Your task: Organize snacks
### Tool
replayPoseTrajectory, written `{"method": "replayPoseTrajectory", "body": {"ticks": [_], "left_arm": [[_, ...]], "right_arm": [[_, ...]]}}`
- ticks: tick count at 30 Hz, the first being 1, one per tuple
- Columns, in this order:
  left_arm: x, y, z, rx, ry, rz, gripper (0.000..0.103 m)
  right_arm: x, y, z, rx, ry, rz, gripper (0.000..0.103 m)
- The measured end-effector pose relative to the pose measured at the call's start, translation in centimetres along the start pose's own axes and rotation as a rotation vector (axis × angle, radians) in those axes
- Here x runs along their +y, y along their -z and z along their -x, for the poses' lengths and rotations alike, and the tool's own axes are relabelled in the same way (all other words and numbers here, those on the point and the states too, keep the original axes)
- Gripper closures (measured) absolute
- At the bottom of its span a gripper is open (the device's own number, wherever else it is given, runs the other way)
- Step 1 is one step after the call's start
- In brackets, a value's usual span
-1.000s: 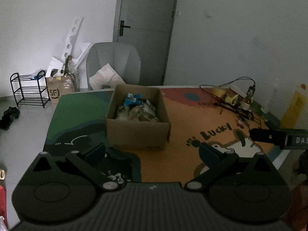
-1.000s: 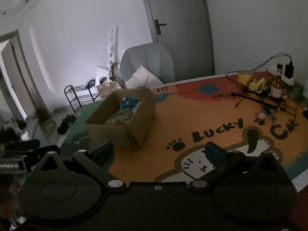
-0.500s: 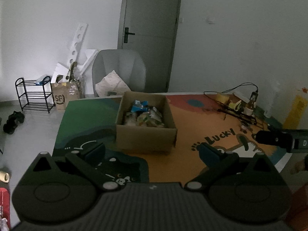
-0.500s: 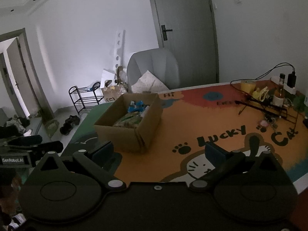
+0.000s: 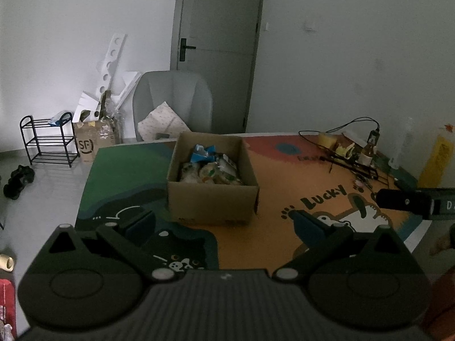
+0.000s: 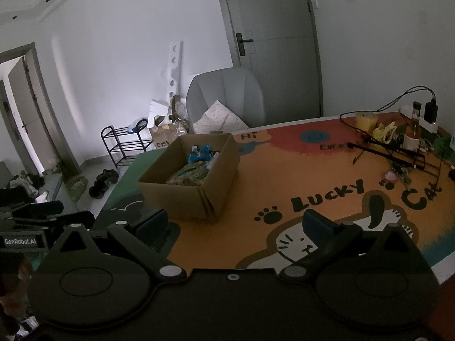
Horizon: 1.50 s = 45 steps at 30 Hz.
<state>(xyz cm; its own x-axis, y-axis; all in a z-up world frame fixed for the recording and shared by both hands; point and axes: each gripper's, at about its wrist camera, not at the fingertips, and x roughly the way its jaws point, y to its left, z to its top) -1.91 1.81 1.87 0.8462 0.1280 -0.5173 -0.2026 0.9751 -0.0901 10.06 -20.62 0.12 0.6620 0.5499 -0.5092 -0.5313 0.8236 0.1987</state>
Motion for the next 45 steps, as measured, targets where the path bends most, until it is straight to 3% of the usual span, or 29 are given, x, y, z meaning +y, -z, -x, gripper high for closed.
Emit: {"method": "replayPoseTrajectory", "body": {"ticks": [45], "left_arm": [[-0.21, 0.22, -0.31, 0.009, 0.003, -0.010, 0.000]], "right_arm": [[0.07, 0.06, -0.20, 0.016, -0.011, -0.003, 0.000]]}}
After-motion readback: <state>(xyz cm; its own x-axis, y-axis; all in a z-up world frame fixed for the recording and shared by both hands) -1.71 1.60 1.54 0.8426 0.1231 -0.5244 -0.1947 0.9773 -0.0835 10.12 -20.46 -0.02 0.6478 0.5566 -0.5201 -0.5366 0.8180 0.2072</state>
